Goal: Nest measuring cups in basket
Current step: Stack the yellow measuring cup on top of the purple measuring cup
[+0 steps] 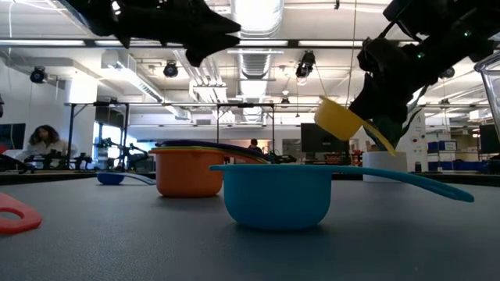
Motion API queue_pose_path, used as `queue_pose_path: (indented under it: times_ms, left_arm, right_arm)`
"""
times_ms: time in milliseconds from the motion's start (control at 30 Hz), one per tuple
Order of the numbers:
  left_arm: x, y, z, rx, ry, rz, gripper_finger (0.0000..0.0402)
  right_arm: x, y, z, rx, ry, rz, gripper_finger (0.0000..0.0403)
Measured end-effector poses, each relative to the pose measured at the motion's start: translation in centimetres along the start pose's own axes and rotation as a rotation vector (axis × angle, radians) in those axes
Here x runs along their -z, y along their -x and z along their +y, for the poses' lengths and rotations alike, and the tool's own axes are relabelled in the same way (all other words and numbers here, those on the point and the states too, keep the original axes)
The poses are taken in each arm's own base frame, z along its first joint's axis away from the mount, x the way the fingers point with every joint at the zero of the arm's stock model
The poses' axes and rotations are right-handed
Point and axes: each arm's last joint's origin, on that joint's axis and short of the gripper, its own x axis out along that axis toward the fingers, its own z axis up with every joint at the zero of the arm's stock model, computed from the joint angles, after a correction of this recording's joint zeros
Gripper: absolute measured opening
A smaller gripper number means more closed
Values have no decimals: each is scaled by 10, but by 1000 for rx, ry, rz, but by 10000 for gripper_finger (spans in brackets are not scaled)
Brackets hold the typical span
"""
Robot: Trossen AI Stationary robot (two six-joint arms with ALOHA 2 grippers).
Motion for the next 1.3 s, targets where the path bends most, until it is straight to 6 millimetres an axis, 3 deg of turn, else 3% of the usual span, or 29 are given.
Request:
queue_pose_path:
  times_ms: [200,500,800,1100,1300]
  left_arm:
    - [8,19,2,-19,19,-76,181]
    - [11,9,6,-21,40,-71,181]
    - [28,-26,14,-27,113,124,181]
    - [42,-67,19,102,121,197,181]
    - [50,-83,24,94,148,295,181]
  right_arm:
    - [1,0,-1,1,-11,-1,8]
    - [-4,0,2,-12,-26,-24,8]
    - [-24,0,11,15,-40,-91,8]
    - [-34,-26,19,121,-21,-76,8]
    - [-41,-39,16,198,-16,-78,8]
